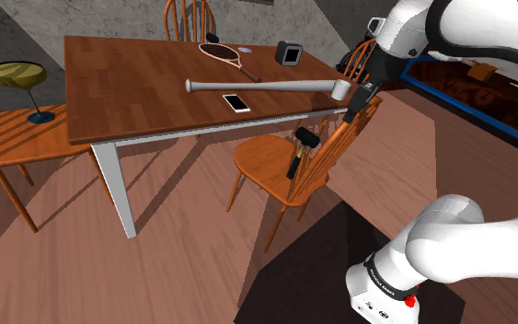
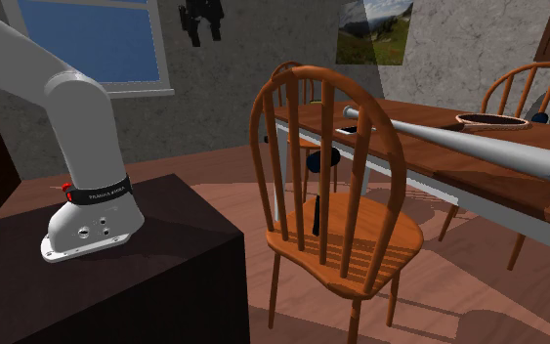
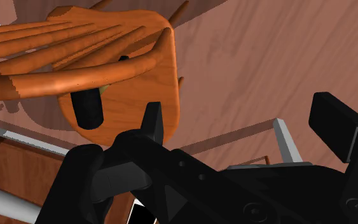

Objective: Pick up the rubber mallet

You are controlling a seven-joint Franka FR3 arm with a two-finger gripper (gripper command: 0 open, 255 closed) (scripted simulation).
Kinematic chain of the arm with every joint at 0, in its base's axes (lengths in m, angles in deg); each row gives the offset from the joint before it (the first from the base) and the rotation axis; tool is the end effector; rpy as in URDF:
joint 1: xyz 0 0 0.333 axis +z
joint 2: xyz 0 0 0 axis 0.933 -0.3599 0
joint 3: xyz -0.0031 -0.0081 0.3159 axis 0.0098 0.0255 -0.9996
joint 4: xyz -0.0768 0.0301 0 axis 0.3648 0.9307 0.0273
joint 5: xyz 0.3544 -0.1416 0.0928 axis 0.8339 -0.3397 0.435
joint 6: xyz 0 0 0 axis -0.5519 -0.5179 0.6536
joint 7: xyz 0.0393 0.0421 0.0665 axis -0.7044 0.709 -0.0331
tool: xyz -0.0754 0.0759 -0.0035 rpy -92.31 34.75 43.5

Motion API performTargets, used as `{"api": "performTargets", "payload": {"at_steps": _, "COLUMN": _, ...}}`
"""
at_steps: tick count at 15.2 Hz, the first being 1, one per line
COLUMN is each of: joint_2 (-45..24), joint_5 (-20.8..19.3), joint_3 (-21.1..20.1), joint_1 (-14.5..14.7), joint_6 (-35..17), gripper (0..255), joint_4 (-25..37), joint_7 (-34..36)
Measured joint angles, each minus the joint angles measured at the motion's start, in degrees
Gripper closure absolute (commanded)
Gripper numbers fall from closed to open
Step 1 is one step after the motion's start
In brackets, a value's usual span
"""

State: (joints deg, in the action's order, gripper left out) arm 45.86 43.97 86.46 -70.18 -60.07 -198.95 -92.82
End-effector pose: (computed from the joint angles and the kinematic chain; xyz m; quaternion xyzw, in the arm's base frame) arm 0.3004 0.0085 0.6095 0.9935 0.0862 0.0418 0.0614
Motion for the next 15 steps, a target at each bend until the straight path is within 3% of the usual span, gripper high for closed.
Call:
{"api": "performTargets", "payload": {"at_steps": 6, "joint_2": -4.5, "joint_5": -1.8, "joint_3": 3.2, "joint_1": -1.0, "joint_6": -6.3, "gripper": 0, "joint_4": -1.6, "joint_7": -2.9}}
{"api": "performTargets", "payload": {"at_steps": 15, "joint_2": -17.5, "joint_5": -4.7, "joint_3": 10.4, "joint_1": -3.2, "joint_6": -21.9, "gripper": 0, "joint_4": -3.7, "joint_7": -9.6}}
